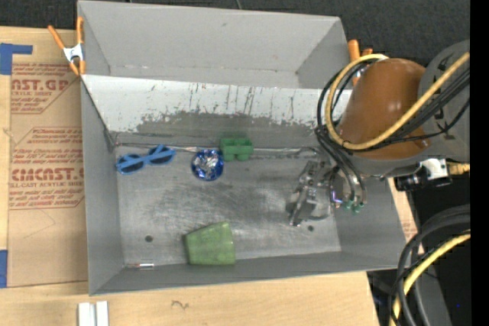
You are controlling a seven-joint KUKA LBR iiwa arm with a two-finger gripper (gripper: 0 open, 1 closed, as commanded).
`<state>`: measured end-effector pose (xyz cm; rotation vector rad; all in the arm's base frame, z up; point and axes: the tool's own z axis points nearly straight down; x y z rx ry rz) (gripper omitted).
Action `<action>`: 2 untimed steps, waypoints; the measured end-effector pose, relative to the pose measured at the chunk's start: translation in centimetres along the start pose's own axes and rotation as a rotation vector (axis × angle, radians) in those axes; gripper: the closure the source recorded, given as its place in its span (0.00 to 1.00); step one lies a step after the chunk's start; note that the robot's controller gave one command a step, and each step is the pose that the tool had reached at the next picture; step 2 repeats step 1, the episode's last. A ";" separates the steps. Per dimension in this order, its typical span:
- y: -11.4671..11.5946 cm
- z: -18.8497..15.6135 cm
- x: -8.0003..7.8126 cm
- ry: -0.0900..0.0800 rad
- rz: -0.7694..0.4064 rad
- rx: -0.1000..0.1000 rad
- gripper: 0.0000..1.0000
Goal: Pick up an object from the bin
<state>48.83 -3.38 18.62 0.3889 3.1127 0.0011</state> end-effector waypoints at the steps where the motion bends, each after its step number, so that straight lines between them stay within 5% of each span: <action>1: 0.1 -0.2 0.0 0.004 -0.001 0.001 1.00; 2: 0.1 -0.2 0.0 0.004 -0.001 0.001 1.00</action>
Offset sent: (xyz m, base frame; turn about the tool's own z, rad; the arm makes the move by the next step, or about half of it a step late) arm 0.0002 0.0000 0.0023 0.0000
